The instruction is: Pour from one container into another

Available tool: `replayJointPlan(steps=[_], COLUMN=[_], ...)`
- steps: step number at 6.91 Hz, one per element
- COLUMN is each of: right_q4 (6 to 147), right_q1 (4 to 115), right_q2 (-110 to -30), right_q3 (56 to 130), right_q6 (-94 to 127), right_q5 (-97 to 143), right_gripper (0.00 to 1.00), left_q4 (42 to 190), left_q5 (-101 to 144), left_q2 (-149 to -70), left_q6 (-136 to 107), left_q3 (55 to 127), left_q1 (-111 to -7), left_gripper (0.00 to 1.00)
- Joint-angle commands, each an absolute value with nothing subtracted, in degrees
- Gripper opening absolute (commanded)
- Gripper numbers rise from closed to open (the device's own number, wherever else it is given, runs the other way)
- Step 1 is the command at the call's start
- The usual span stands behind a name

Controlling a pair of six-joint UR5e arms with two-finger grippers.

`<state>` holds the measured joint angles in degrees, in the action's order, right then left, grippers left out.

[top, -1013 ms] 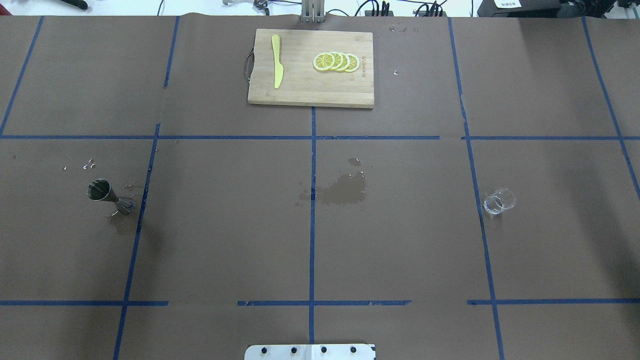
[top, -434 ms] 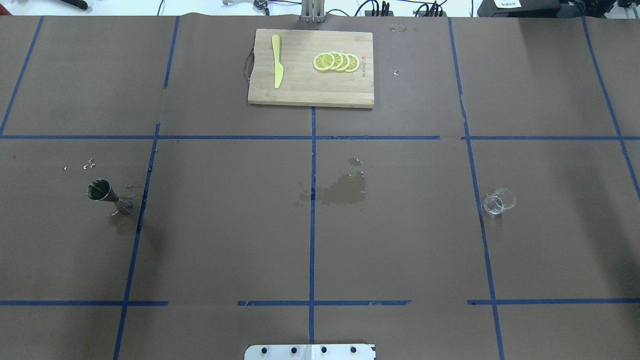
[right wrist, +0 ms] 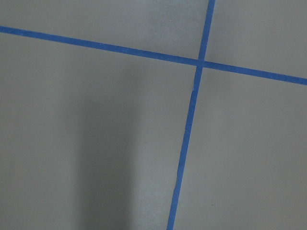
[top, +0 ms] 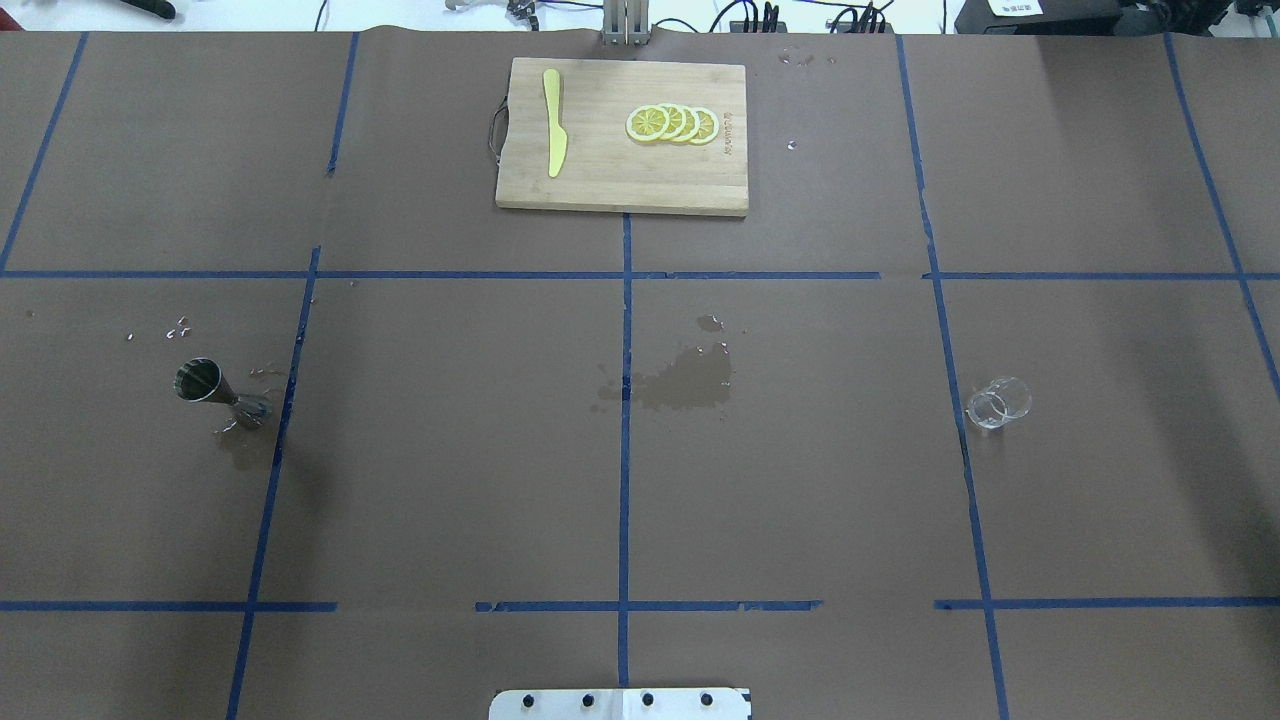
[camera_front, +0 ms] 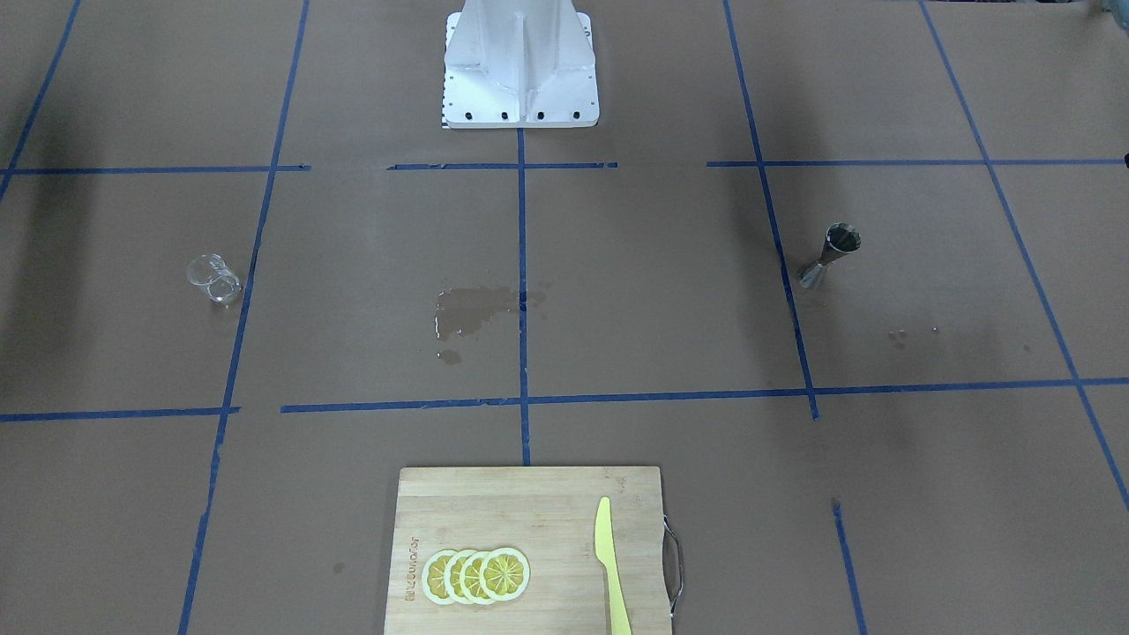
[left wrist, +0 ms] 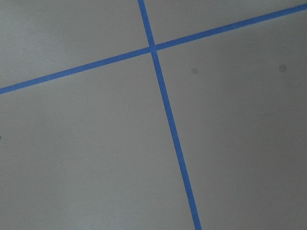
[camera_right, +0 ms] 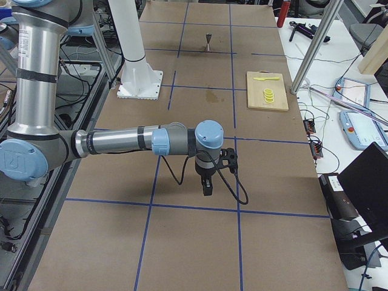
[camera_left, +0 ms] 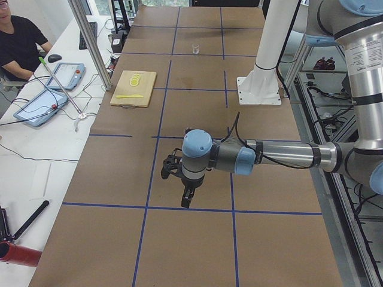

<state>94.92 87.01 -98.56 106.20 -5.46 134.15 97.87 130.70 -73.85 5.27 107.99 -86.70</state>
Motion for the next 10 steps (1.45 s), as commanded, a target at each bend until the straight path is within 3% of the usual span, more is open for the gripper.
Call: replayJointPlan(steps=[1, 10], right_q4=[94.92, 94.92], right_q1=[87.01, 87.01], right_q2=[-98.61, -97.47], right_q3=[106.17, 105.65], right_q6=[-5.36, -5.45], right_q5=[134.21, 134.82], right_gripper=[1.00, 1.00], left_q4=[98.26, 98.35], left_q5=[132.52, 133.68], left_q2=[-73.83, -72.68], left_q6=[5.19, 5.27], left_q3=[108.02, 110.21], left_q1=[-86.66, -86.48], left_gripper=[1.00, 1.00])
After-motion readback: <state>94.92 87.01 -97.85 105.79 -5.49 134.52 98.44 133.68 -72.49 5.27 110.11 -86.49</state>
